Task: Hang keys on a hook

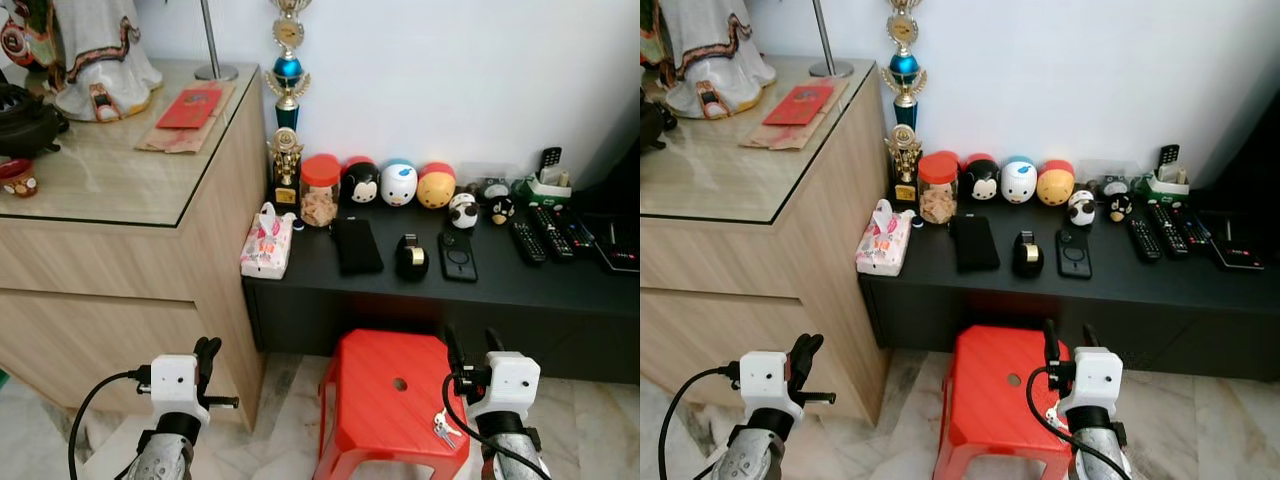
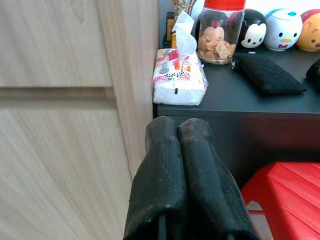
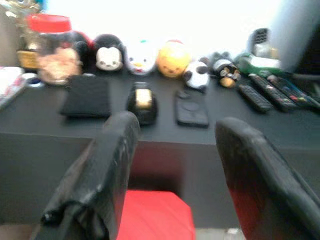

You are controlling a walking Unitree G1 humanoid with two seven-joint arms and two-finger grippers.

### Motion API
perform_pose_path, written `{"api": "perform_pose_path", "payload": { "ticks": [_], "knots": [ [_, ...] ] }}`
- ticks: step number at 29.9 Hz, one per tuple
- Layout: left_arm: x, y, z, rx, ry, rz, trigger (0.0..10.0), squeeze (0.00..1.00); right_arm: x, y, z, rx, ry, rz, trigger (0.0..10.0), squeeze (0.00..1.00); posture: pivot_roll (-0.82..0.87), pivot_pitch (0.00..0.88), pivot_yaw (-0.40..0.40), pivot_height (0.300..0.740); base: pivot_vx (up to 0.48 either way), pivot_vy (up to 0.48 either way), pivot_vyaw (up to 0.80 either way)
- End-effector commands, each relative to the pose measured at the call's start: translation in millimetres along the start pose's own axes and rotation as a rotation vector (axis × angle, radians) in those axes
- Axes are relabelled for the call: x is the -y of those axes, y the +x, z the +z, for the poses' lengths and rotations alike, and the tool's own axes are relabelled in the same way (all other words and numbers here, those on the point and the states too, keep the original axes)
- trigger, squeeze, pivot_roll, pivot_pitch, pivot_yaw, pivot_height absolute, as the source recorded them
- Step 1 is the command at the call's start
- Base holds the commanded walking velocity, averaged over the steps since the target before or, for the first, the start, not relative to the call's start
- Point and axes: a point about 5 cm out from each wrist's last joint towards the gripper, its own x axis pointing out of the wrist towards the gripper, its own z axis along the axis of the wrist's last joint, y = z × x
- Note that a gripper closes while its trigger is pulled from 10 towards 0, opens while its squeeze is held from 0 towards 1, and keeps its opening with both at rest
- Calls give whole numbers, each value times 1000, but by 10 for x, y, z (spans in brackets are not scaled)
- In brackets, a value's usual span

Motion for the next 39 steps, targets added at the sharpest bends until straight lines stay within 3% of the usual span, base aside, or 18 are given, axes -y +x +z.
{"api": "perform_pose_path", "payload": {
  "ticks": [1, 12, 23, 25, 31, 39],
  "knots": [
    [43, 5, 8, -17, -7, -23, 10000, 0, 45, 23, 41, -16, 5, -38, 10000, 0, -73, 0, 11, 735, 0, 0, 0],
    [105, -25, 3, -58, 5, -45, 10000, 0, 39, 92, 119, -24, -22, -50, 10000, 0, -53, 0, -2, 671, 0, 0, 0],
    [105, -18, 12, -72, 0, -45, 10000, 0, 69, 199, 221, -3, -13, -72, 10000, 0, -48, 0, -5, 671, 0, 0, 0],
    [103, -14, 7, -78, -2, -37, 10000, 0, 58, 206, 174, -51, -15, -59, 10000, 0, -51, 0, -9, 671, 0, 0, 0],
    [131, -34, 0, -84, -11, -35, 10000, 0, 21, 175, 146, -56, 5, -44, 10000, 0, -48, 0, -9, 636, 0, 0, 0],
    [162, -17, 18, -80, -16, -34, 10000, 0, -3, 171, 79, -92, 3, -27, 10000, 0, -50, 0, -13, 631, 0, 0, 0]
  ]
}}
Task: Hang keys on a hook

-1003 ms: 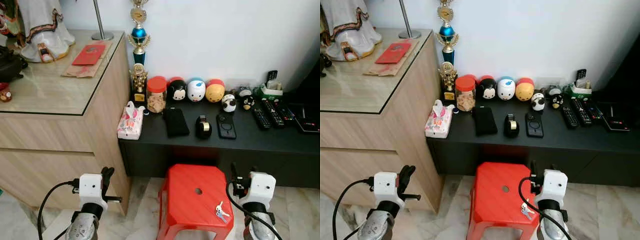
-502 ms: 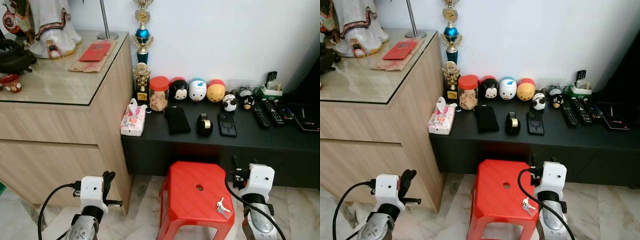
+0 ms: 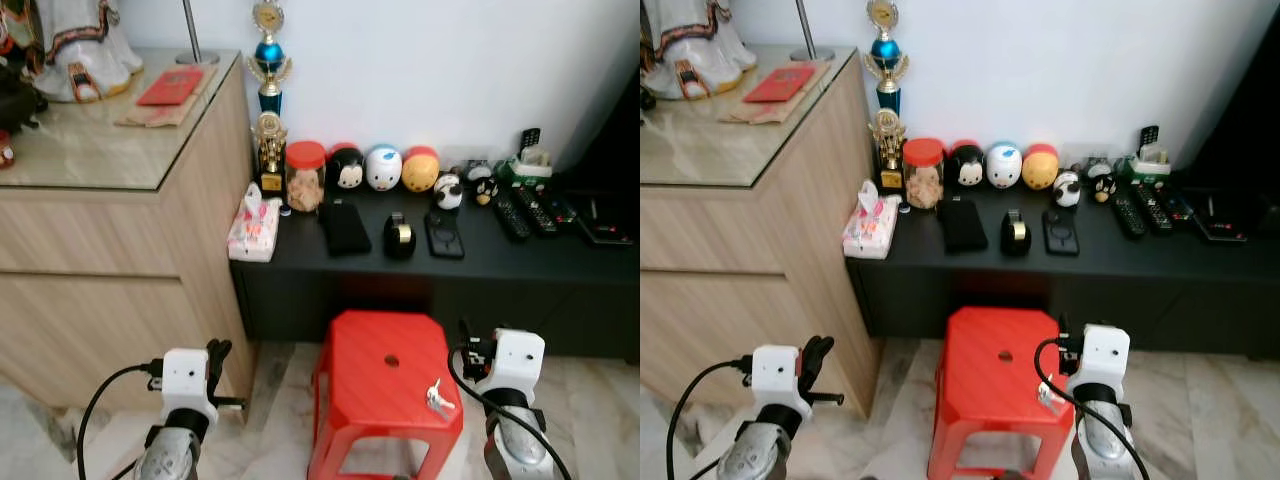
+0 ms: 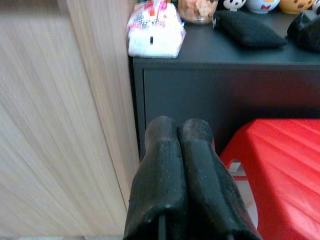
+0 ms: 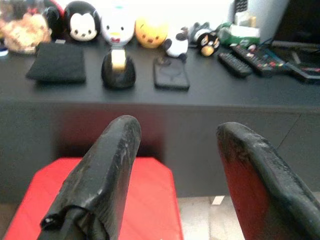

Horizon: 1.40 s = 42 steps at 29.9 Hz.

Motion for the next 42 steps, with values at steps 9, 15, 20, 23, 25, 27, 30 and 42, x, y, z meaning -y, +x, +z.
{"api": "perform_pose_path", "payload": {
  "ticks": [9, 15, 20, 23, 25, 27, 30, 42],
  "knots": [
    [42, 3, 12, -8, -13, -3, 10000, 0, -48, 15, -40, -28, 19, 44, 10000, 0, -47, 0, -17, 631, 0, 0, 0],
    [50, 18, -2, -20, -10, -7, 10000, 0, -55, 7, -61, -32, 17, 53, 10000, 0, -50, 0, -16, 631, 0, 0, 0],
    [65, 20, -10, -25, -17, -19, 10000, 0, -34, 7, -84, -41, 15, 38, 10000, 0, -48, 0, -16, 631, 0, 0, 0],
    [70, 14, -18, -31, -11, -29, 10000, 0, -23, 14, -109, -60, 19, 26, 10000, 0, -47, 0, -15, 631, 0, 0, 0],
    [70, 13, -20, -32, -11, -29, 10000, 0, -24, 16, -118, -68, 15, 24, 10000, 0, -47, 0, -15, 631, 0, 0, 0],
    [70, 13, -21, -32, -11, -30, 10000, 0, -18, 23, -122, -74, 4, 16, 10000, 0, -47, 0, -16, 627, 0, 0, 0],
    [71, 16, -21, -32, -10, -30, 10000, 0, -11, 31, -127, -82, 1, 11, 10000, 0, -48, 0, -16, 613, 0, 0, 0],
    [98, -7, -50, -51, 4, -56, 10000, 0, 14, 89, -93, -61, 15, 8, 10000, 0, -39, 0, -18, 599, 0, 0, 0]
  ]
}}
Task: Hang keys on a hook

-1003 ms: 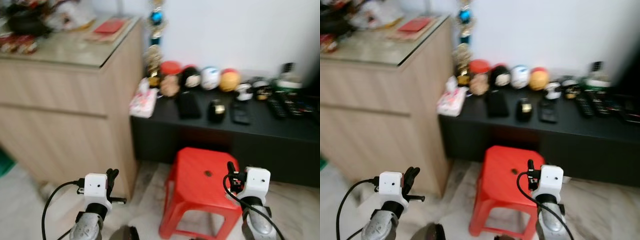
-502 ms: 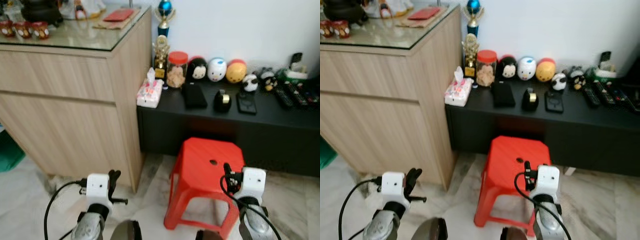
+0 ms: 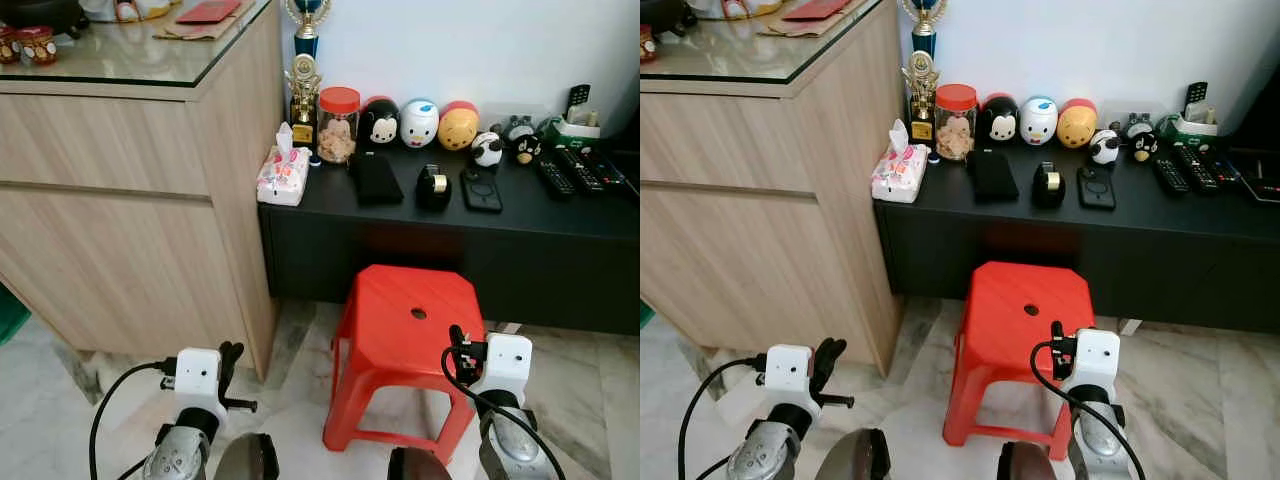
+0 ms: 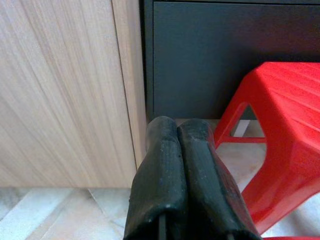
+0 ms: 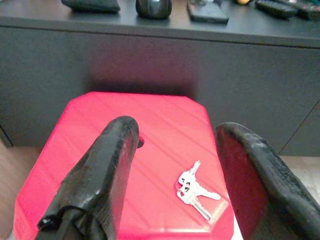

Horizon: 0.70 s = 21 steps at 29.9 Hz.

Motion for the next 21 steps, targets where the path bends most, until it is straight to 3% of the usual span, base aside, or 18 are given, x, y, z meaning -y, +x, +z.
{"api": "perform_pose_path", "payload": {
  "ticks": [1, 9, 21],
  "knots": [
    [2, -12, -32, -21, 6, -7, 10000, 0, 47, 18, -14, -11, 3, -19, 10000, 0, -38, 0, -19, 599, 0, 0, 0],
    [-9, -13, -38, -29, 11, -3, 10000, 0, 68, 49, 12, 7, 17, -28, 10000, 0, -37, 0, -18, 570, 0, 0, 0],
    [-13, -10, -36, -30, 13, -2, 10000, 0, 34, 56, 10, 11, 26, -17, 10000, 0, -35, 0, -18, 570, 44, 0, 0]
  ]
}}
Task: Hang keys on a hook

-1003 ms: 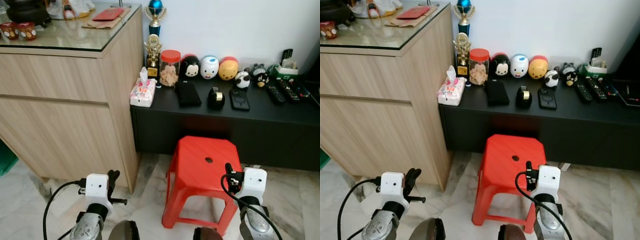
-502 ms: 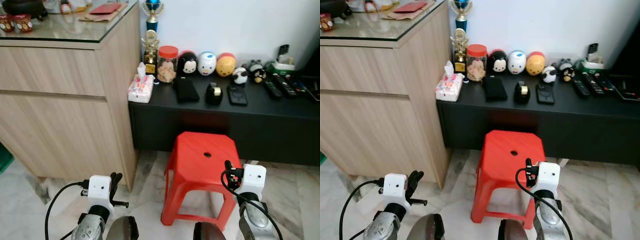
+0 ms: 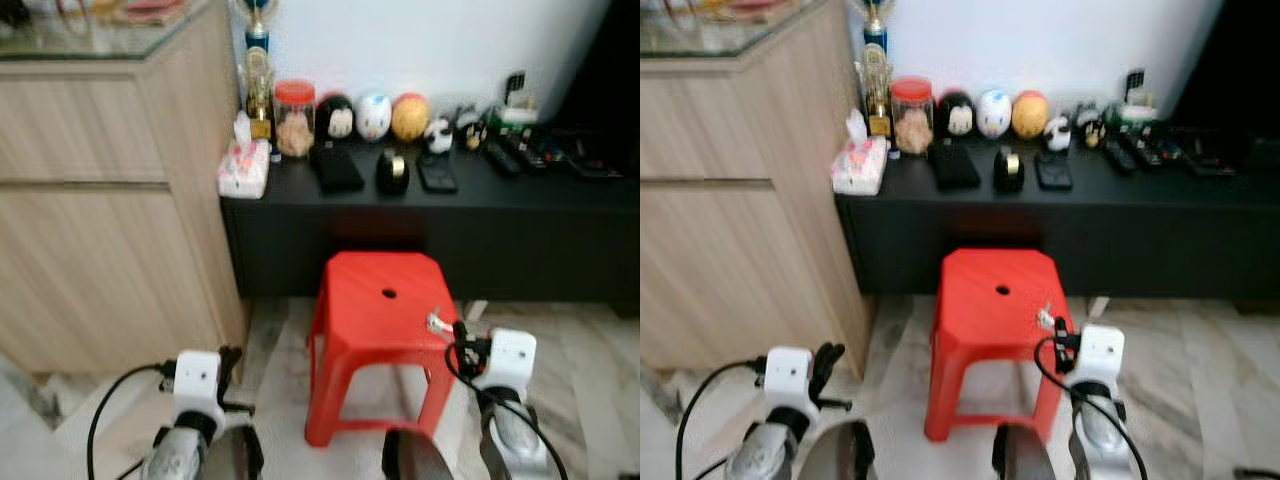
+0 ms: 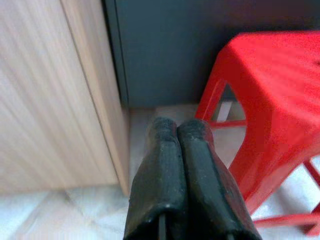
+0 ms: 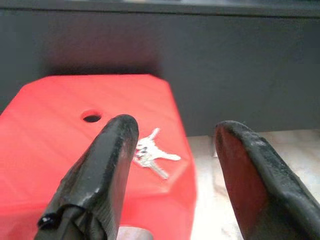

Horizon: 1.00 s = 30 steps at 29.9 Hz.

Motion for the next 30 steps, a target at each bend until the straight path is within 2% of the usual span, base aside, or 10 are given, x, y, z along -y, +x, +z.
{"api": "perform_pose_path", "payload": {
  "ticks": [1, 17, 30],
  "knots": [
    [-19, 1, -3, -10, 7, 3, 10000, 0, 0, 5, -17, -8, 5, -3, 10000, 0, -35, 0, -18, 570, 266, 0, 0],
    [3, 11, 8, -9, 3, -8, 10000, 0, 2, 13, -25, -12, -2, -1, 10000, 0, -34, 0, -20, 570, 329, 0, 0],
    [13, 13, 4, -11, -2, -13, 10000, 0, -63, 4, -65, -33, -32, 62, 10000, 0, -35, 0, -20, 570, 364, 0, 0]
  ]
}}
